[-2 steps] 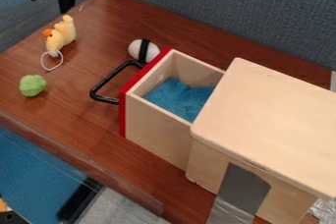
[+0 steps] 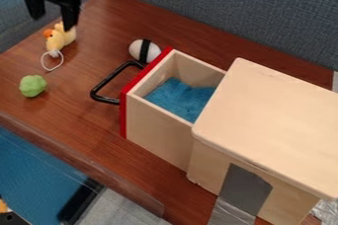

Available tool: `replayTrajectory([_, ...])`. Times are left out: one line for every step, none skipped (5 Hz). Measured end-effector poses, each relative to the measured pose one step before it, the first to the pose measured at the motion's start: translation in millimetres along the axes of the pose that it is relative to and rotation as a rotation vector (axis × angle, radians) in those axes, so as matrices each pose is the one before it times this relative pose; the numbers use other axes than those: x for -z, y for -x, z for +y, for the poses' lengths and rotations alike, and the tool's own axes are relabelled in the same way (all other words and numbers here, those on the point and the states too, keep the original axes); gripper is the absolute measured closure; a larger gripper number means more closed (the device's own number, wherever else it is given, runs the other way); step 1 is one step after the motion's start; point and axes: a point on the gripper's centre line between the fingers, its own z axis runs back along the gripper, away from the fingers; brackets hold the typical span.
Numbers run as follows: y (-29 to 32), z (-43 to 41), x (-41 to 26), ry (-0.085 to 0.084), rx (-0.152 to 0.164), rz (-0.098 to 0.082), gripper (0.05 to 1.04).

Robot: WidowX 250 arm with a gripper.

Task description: Closed the drawer

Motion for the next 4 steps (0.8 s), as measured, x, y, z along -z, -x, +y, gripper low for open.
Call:
replayTrajectory([7.79,-21.52,-5.66,0.0374,-0.0442,0.0160,0.083])
replayTrajectory([12.95,-20.25,7.92,0.0475,-0.0166,0.0621,0.083])
replayTrajectory([6.50,-24.77,8.64,0.0182,0.0456,0.0360,0.083])
replayTrajectory([11.25,-23.63,12.56,0.0375,0.0434,0.0433,0.083])
